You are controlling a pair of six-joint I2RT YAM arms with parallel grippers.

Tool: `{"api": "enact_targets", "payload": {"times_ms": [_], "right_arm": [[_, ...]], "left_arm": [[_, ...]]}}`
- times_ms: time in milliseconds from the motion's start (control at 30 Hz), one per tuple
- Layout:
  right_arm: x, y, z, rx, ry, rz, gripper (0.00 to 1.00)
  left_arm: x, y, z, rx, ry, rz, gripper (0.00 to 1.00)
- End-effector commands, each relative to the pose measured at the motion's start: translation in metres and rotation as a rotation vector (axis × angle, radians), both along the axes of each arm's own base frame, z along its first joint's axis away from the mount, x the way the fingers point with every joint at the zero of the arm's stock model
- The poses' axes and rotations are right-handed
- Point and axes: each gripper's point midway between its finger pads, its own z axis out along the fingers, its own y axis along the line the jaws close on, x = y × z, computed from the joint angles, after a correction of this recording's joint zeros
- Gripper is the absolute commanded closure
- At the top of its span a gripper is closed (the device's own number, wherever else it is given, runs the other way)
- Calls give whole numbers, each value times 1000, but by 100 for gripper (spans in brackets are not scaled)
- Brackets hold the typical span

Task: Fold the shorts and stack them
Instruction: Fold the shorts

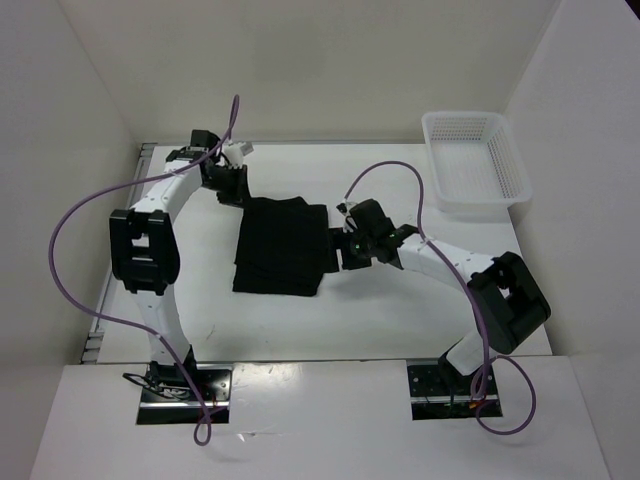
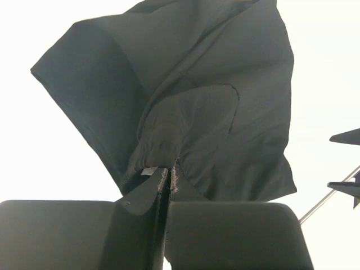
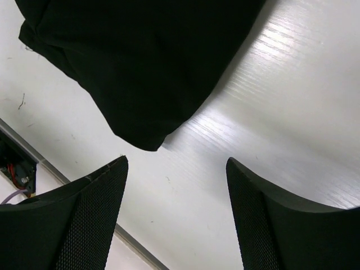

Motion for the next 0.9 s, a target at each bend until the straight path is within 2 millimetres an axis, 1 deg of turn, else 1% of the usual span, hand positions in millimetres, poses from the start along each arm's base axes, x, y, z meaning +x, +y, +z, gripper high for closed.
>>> {"api": "enact_targets", "payload": {"times_ms": [0,33,67,100,133,167,200,233,267,300,333,367,400,433,467,500,533,567,600,633,667,700,733,800,833,867], "right_arm": [[13,-2,14,-5,-58,-5,25],[18,-1,18,-5,-74,-14,27],[20,1,22,1,-82,-14,34],[23,1,26,0,-95,-21,42],[30,6,37,18,-120,-22,49],[34,8,39,19,-123,-22,57],[42,13,43,21,-138,-14,73],[44,15,43,17,-134,-14,80],[44,20,43,15,-141,6,86],[46,27,40,-1,-139,12,94],[51,28,38,-13,-147,14,95],[49,35,36,-17,-151,36,96],[48,43,32,-16,-140,56,98],[47,44,26,-19,-123,63,98],[47,50,26,-18,-125,74,98],[45,51,20,-21,-109,81,100],[42,58,12,-21,-89,104,100],[40,59,7,-24,-78,119,100],[34,67,5,-10,-61,148,100],[28,74,-2,-13,-47,180,100],[24,77,-7,-24,-47,203,100],[20,84,-7,-16,-43,224,100],[9,90,-12,-31,-37,263,100],[7,92,-16,-48,-38,273,100],[5,93,-17,-54,-42,276,100],[4,89,-23,-70,-35,270,100]], "left_arm": [[6,9,-4,18,11,19,97],[9,13,-7,18,15,28,96],[9,15,-22,32,48,34,92],[12,15,-27,32,55,34,88],[15,18,-33,46,62,40,78],[14,18,-46,47,92,39,73],[14,18,-51,48,103,39,69],[15,24,-56,56,112,53,60],[15,24,-56,56,113,53,57],[16,29,-56,56,113,64,55],[19,29,-49,55,93,65,52],[19,29,-44,54,82,65,47],[21,33,-37,54,67,74,45],[22,35,-20,61,28,80,43],[20,35,-14,60,15,80,41],[20,35,-7,60,-6,81,37],[17,34,8,59,-37,82,35],[13,36,11,67,-42,86,33],[5,36,7,67,-25,85,32],[1,36,14,67,-39,86,32],[-3,37,14,75,-35,90,31],[-7,37,13,75,-30,90,31],[-22,35,7,63,19,81,31],[-39,30,-4,36,87,66,33],[-51,27,-7,22,129,59,33],[-60,22,-13,23,158,46,33]]}}
